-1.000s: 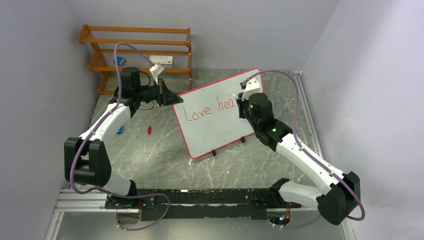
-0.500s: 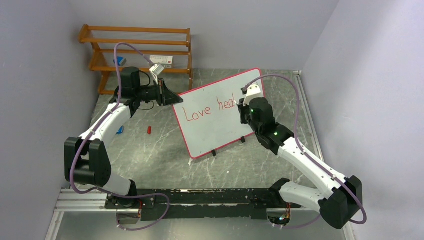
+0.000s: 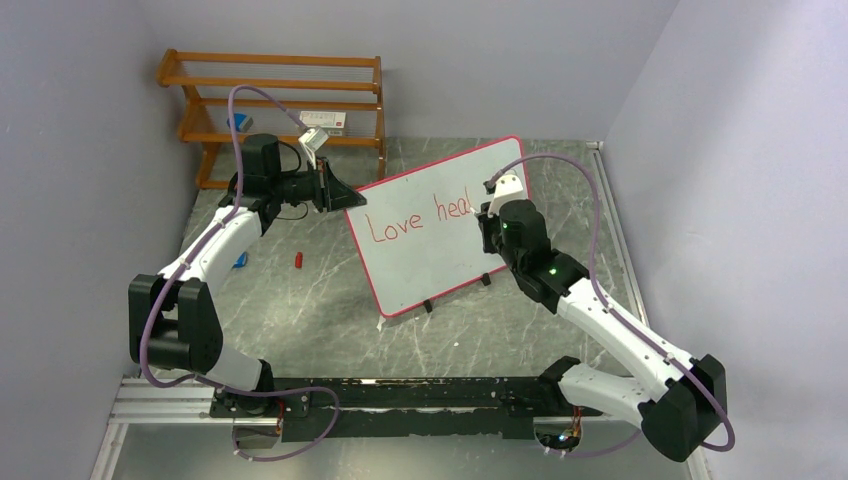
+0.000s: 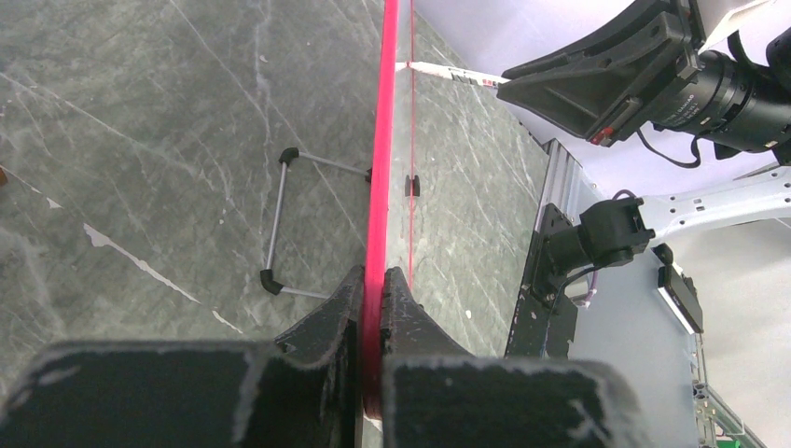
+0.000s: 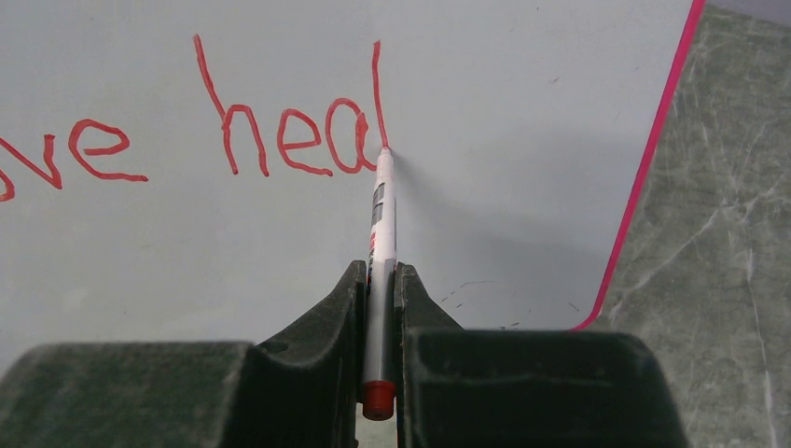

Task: Write a sentence on the whiteboard

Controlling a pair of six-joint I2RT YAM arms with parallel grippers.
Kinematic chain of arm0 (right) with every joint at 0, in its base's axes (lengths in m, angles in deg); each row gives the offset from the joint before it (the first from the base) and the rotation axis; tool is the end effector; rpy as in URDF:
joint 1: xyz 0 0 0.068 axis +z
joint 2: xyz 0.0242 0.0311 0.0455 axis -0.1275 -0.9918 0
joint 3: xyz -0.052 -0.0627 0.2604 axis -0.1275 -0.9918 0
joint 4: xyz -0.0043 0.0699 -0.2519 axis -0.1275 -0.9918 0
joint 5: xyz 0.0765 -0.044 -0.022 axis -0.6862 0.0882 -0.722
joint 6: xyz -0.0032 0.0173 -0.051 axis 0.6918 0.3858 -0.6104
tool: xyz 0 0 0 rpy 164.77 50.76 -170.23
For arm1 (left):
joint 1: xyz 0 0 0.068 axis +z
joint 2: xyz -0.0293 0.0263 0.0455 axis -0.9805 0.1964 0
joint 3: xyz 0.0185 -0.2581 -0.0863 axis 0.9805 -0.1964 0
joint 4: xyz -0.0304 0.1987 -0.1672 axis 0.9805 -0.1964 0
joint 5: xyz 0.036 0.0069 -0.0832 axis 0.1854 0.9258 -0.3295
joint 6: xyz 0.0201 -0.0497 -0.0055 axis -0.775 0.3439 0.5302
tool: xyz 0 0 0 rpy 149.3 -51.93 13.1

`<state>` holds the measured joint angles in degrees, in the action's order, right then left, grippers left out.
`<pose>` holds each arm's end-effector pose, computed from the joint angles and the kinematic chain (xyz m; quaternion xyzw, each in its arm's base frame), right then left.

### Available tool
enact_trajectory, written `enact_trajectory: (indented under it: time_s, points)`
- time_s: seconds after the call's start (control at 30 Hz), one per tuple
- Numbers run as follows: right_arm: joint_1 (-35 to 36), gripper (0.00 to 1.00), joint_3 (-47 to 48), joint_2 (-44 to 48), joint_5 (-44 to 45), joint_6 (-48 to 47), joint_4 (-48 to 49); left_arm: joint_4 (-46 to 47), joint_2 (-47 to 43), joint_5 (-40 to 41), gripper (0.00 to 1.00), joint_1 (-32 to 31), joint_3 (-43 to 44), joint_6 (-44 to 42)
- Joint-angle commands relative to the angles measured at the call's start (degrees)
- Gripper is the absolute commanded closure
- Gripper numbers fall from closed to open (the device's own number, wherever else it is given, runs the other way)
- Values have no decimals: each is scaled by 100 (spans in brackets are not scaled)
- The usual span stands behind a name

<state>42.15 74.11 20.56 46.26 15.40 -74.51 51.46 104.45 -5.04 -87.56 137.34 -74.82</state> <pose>0.2023 0.1272 0.3061 -0.1417 0.8187 0.0513 0.5541 0.3221 -0.0819 0.3003 0.2392 0.7383 -0.5110 0.3695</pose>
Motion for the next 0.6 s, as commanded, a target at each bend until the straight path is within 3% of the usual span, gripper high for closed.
enact_trajectory:
  time_s: [0.0, 0.57]
  points:
    - [-44, 100, -127, 43, -80, 62, -198, -570, 266, 352, 95, -166, -130, -400]
    - [-40, 100, -158, 106, 6, 38, -263, -573, 278, 349, 95, -166, -132, -399]
